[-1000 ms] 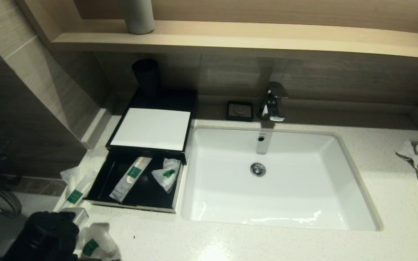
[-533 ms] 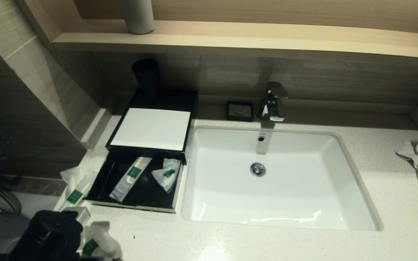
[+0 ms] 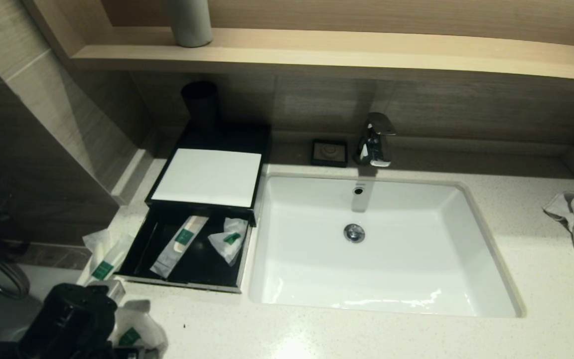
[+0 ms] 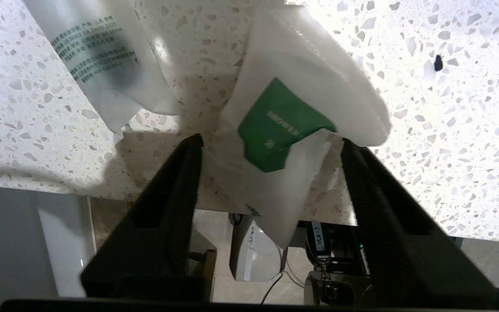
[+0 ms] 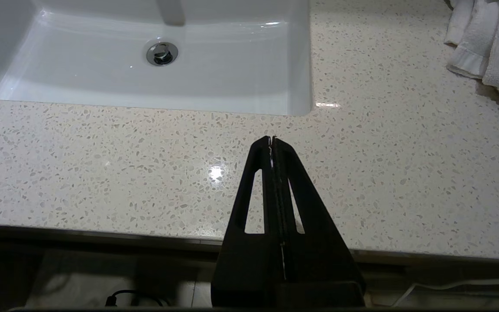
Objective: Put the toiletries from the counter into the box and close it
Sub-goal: Pick up the bathroom toiletry
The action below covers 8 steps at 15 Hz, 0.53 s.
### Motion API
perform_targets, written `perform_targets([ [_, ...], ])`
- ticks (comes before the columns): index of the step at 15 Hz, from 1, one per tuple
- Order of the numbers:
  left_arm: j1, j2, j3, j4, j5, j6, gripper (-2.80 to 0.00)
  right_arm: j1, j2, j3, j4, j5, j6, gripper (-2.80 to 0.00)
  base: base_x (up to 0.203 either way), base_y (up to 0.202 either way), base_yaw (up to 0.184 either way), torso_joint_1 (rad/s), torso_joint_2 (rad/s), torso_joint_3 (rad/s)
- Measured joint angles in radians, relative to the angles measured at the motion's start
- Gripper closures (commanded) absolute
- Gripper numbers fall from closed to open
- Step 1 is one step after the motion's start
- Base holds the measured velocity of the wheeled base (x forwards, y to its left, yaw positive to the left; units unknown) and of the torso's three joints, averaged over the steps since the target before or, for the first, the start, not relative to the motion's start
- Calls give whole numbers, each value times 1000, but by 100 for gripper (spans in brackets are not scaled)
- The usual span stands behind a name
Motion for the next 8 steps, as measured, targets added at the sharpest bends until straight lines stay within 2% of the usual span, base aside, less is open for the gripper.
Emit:
perform_targets([
  [8, 19, -6, -5, -1, -4, 1, 0, 0, 0, 0, 0, 0, 0, 0, 0, 0, 0, 0, 0, 0],
])
